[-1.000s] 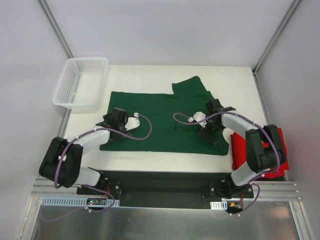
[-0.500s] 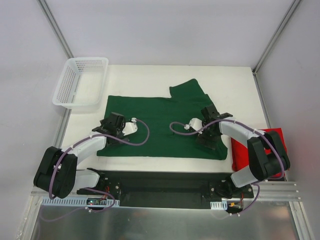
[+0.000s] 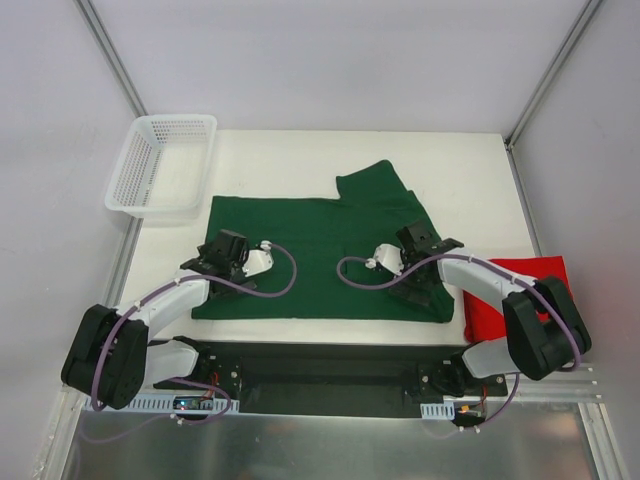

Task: Fold and stack the t-shirts

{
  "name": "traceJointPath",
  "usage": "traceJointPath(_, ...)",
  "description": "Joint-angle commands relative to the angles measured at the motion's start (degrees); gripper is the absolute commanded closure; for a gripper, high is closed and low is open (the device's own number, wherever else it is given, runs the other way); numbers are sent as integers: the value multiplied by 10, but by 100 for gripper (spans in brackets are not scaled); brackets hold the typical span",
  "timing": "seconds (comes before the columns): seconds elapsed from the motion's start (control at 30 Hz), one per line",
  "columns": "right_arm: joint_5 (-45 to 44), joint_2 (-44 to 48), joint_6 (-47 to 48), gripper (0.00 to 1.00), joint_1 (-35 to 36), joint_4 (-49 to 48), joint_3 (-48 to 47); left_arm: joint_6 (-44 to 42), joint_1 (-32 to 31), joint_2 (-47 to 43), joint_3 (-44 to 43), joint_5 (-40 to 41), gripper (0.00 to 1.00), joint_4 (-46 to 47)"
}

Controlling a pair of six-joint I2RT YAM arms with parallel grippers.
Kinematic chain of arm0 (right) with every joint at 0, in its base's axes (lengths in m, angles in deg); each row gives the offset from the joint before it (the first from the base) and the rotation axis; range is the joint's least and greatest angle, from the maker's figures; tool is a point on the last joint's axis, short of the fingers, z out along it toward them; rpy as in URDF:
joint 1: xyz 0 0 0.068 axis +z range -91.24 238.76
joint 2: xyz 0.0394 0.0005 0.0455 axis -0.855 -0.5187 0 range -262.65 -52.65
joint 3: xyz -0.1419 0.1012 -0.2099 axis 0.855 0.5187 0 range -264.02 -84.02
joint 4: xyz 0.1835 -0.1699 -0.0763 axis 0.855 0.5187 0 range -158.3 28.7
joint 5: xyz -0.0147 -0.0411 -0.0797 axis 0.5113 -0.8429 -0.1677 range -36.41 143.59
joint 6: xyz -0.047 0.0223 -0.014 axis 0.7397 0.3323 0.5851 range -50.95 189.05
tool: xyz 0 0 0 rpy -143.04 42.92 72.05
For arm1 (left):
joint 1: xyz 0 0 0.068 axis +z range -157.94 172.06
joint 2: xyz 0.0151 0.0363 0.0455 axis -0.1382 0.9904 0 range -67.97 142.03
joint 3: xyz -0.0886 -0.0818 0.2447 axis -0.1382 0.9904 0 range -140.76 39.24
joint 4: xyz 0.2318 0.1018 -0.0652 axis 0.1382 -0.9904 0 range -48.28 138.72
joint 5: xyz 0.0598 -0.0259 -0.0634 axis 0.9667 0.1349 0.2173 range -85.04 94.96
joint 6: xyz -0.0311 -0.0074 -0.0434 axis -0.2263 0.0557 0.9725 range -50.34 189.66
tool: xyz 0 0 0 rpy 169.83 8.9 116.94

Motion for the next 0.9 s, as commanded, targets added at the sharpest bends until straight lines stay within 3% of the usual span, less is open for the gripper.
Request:
traceJointPath(0.0, 36, -10, -39, 4, 17, 44, 48, 31, -8, 4, 41, -49, 1, -114)
traceJointPath(0.87, 40, 11, -11, 4, 80, 172, 72, 50, -34, 9, 24, -71, 1, -170)
